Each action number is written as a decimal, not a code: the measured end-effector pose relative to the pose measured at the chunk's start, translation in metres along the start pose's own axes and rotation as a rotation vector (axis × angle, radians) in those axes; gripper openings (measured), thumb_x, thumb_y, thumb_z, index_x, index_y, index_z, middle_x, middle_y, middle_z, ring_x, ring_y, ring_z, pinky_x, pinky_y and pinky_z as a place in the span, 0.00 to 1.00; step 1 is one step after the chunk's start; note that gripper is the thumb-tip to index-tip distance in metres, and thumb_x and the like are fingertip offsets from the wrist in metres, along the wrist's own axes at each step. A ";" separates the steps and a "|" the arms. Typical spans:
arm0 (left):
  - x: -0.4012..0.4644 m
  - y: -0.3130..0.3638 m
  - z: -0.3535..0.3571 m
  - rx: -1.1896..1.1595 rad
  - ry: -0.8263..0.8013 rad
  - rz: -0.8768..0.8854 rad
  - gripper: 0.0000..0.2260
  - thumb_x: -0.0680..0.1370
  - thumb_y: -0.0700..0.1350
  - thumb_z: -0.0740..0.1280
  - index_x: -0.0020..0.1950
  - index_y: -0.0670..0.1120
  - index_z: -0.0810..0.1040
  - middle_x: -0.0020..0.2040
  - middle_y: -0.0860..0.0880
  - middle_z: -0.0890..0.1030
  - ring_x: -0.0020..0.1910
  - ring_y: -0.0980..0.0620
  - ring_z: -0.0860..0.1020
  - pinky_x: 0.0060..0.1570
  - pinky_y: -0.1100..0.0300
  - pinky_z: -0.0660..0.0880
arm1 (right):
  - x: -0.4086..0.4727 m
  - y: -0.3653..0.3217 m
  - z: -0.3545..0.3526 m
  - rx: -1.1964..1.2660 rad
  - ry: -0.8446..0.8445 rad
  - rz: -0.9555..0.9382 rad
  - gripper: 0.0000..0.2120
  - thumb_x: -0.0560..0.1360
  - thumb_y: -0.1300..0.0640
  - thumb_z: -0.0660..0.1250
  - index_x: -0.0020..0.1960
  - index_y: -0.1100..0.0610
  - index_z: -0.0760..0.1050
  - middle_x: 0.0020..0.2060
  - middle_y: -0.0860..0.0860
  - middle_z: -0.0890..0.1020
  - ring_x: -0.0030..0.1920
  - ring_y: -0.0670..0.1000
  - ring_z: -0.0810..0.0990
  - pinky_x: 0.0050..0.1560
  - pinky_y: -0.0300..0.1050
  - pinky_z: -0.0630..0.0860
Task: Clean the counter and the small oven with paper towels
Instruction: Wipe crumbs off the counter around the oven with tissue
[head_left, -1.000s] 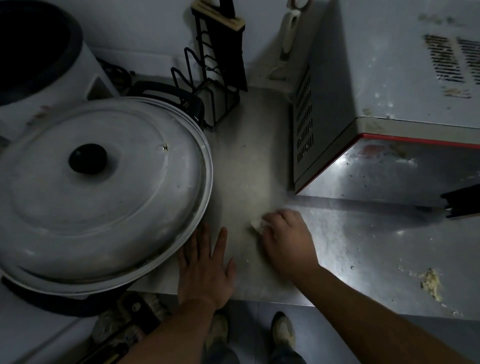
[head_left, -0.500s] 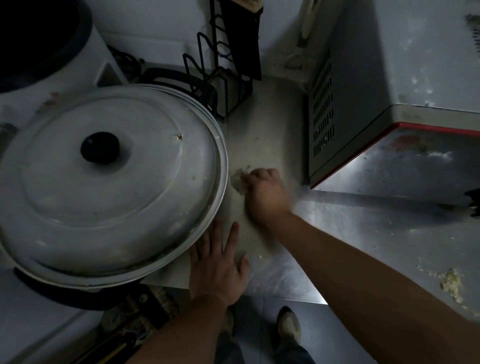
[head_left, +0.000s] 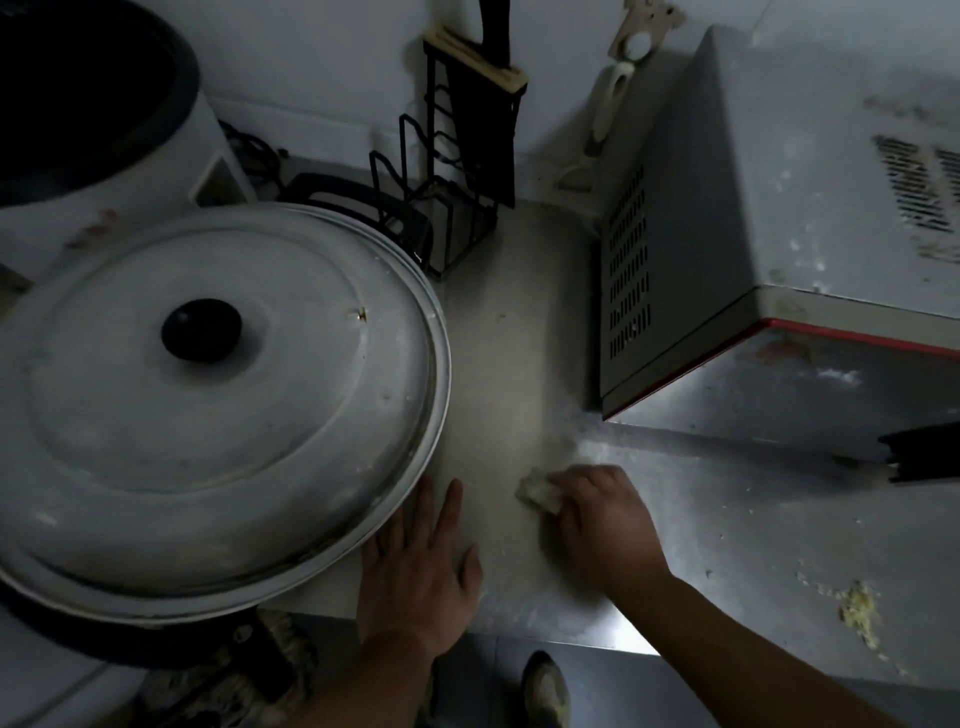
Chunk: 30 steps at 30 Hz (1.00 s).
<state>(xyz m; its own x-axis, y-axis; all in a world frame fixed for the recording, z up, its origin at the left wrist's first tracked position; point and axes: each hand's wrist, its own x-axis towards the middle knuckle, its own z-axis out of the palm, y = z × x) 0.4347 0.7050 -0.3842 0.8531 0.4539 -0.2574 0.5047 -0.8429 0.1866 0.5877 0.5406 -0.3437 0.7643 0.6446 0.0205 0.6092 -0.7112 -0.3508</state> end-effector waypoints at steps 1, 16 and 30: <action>0.000 0.000 0.000 -0.003 -0.004 0.001 0.35 0.71 0.62 0.60 0.79 0.54 0.65 0.80 0.47 0.62 0.74 0.38 0.65 0.68 0.38 0.57 | 0.013 -0.006 0.000 0.025 0.056 0.031 0.17 0.72 0.55 0.61 0.56 0.55 0.82 0.50 0.52 0.83 0.52 0.55 0.78 0.53 0.47 0.77; 0.000 -0.003 0.000 0.000 0.089 0.039 0.35 0.70 0.62 0.63 0.77 0.52 0.69 0.78 0.46 0.66 0.73 0.40 0.66 0.67 0.41 0.59 | 0.145 -0.057 0.046 0.012 -0.091 0.029 0.30 0.80 0.46 0.57 0.79 0.50 0.55 0.78 0.55 0.57 0.79 0.56 0.49 0.78 0.55 0.51; 0.001 -0.001 -0.004 -0.009 0.106 0.040 0.34 0.70 0.60 0.65 0.75 0.50 0.72 0.76 0.44 0.70 0.71 0.39 0.66 0.73 0.42 0.51 | 0.135 -0.051 0.045 -0.041 -0.187 0.005 0.32 0.80 0.41 0.50 0.79 0.56 0.58 0.79 0.53 0.56 0.79 0.57 0.50 0.78 0.53 0.52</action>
<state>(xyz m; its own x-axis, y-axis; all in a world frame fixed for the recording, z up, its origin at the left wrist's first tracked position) 0.4358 0.7074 -0.3812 0.8813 0.4487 -0.1483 0.4712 -0.8583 0.2033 0.6505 0.6768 -0.3653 0.7169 0.6792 -0.1572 0.6165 -0.7229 -0.3118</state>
